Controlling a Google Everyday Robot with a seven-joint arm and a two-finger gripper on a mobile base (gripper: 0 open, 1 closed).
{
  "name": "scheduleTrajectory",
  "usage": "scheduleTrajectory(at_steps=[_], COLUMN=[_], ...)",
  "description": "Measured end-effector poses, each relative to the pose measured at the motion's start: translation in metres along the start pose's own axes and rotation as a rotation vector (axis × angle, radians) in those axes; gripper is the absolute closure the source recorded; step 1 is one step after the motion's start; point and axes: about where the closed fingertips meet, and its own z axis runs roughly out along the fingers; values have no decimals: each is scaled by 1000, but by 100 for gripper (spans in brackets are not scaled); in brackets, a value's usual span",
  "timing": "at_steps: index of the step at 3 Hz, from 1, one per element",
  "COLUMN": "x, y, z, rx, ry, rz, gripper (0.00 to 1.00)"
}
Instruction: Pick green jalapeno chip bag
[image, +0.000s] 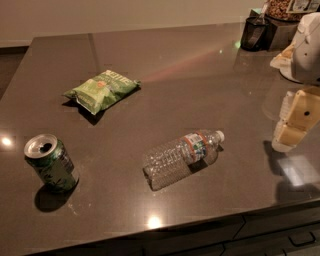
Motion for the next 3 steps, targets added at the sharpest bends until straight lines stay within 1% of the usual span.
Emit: scheduleTrajectory(at_steps=[1, 2, 3], x=[0, -35, -97], y=[0, -25, -69], z=[0, 13, 43], rx=[0, -3, -30], ry=[0, -65, -166], rz=[0, -32, -85], gripper=[0, 0, 0])
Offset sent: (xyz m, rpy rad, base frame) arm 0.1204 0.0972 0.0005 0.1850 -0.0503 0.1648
